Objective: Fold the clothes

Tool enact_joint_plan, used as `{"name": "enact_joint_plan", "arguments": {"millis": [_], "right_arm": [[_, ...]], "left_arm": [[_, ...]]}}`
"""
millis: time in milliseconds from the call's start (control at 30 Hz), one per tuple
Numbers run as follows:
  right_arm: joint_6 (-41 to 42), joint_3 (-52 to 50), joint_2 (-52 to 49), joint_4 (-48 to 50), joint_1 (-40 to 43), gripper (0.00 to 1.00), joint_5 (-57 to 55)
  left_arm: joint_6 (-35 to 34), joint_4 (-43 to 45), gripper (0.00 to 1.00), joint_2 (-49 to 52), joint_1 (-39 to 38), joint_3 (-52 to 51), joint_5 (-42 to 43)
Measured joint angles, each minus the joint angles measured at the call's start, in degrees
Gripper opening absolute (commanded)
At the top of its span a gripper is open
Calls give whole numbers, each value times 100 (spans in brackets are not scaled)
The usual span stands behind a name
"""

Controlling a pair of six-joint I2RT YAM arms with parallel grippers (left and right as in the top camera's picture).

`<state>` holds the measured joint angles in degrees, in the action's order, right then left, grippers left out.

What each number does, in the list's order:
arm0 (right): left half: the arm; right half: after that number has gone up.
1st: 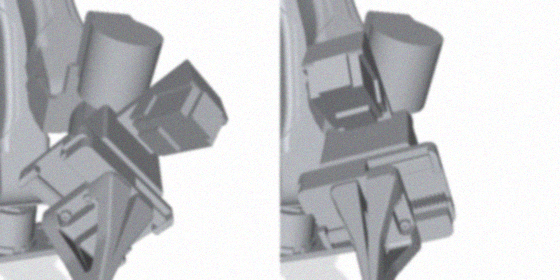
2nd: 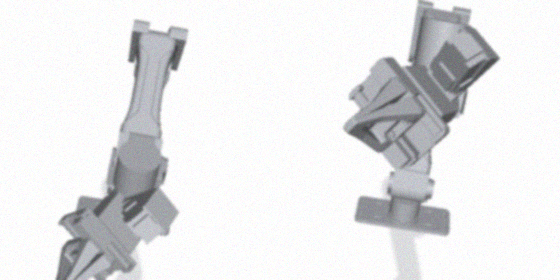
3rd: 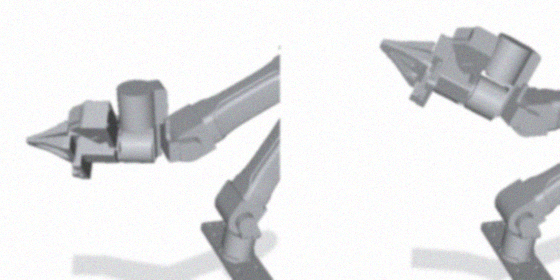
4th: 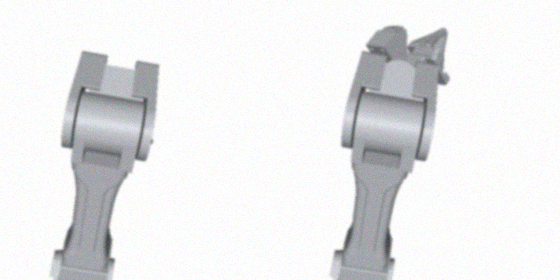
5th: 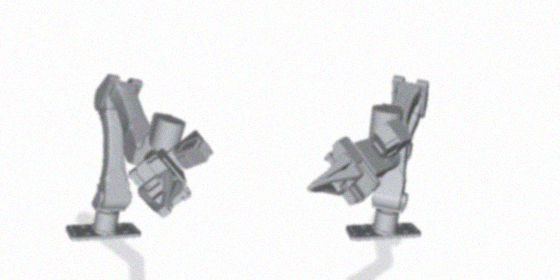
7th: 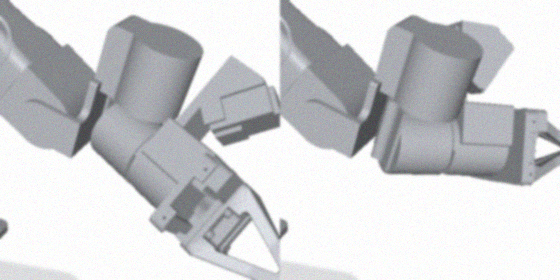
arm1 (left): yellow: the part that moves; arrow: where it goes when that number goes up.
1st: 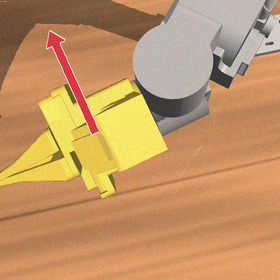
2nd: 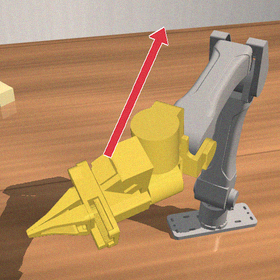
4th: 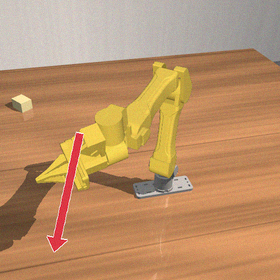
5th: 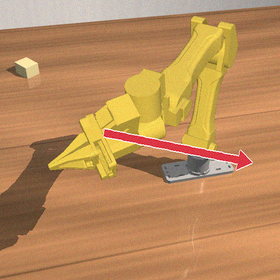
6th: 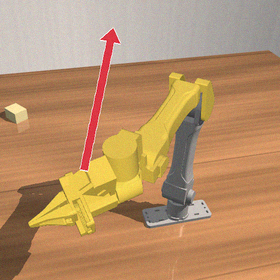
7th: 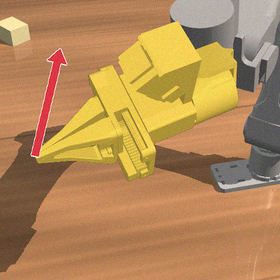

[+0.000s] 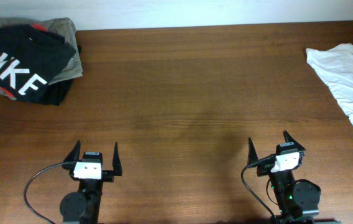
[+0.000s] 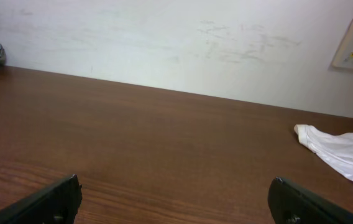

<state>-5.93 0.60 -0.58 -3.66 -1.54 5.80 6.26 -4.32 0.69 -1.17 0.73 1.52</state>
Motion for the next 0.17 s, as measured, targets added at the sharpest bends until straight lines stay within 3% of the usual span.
{"name": "enact_joint_plan", "arguments": {"millis": [167], "right_arm": [[-4, 0, 0, 0, 0, 99, 0]], "left_arm": [[0, 0, 99, 0, 0, 0, 0]]}}
